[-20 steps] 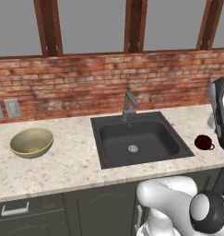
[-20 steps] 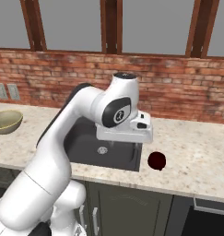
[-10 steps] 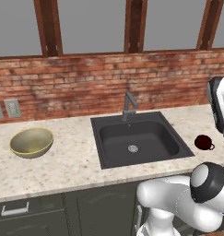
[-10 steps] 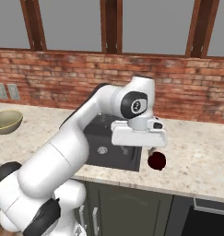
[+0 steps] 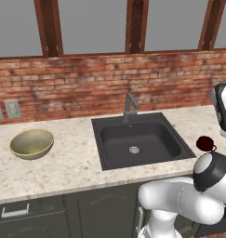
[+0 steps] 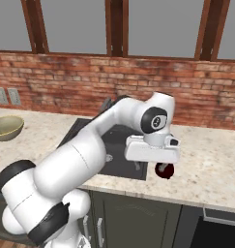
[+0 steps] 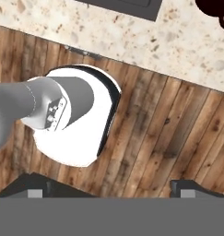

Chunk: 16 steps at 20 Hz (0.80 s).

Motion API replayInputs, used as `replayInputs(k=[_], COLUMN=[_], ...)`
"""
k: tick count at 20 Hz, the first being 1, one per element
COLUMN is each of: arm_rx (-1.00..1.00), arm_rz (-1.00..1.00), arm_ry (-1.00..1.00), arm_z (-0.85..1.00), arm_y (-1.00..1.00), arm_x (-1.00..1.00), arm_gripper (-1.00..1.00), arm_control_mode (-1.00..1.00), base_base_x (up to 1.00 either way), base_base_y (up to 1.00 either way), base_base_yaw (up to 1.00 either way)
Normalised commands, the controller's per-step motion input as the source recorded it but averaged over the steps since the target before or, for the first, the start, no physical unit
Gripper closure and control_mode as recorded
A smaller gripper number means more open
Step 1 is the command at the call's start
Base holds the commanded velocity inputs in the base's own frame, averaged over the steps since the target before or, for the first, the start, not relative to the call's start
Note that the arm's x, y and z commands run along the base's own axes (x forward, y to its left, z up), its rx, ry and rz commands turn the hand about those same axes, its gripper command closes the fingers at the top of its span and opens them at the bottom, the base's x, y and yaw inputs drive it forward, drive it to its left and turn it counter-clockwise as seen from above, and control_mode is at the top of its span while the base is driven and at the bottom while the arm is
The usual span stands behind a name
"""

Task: Pick the mug and place it in the sink. Pick the bowl and place it in the open cabinet and then close the cabinet.

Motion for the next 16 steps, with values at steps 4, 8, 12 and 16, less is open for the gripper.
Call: replayInputs(k=[4, 8, 12, 16], arm_rx=[0.02, 0.00, 0.00, 0.00], arm_rz=[0.02, 0.00, 0.01, 0.02], arm_ry=[-0.01, 0.00, 0.00, 0.00], arm_z=[-0.25, -0.24, -0.37, -0.36], arm_y=[0.00, 0.00, -0.08, -0.13], arm_x=[0.21, 0.21, 0.28, 0.25], arm_gripper=[-1.00, -1.00, -1.00, -1.00], arm_control_mode=[-1.00, -1.00, -1.00, -1.00], base_base_x=[0.00, 0.00, 0.00, 0.00], base_base_y=[0.00, 0.00, 0.00, 0.00], base_base_yaw=[0.00, 0.00, 0.00, 0.00])
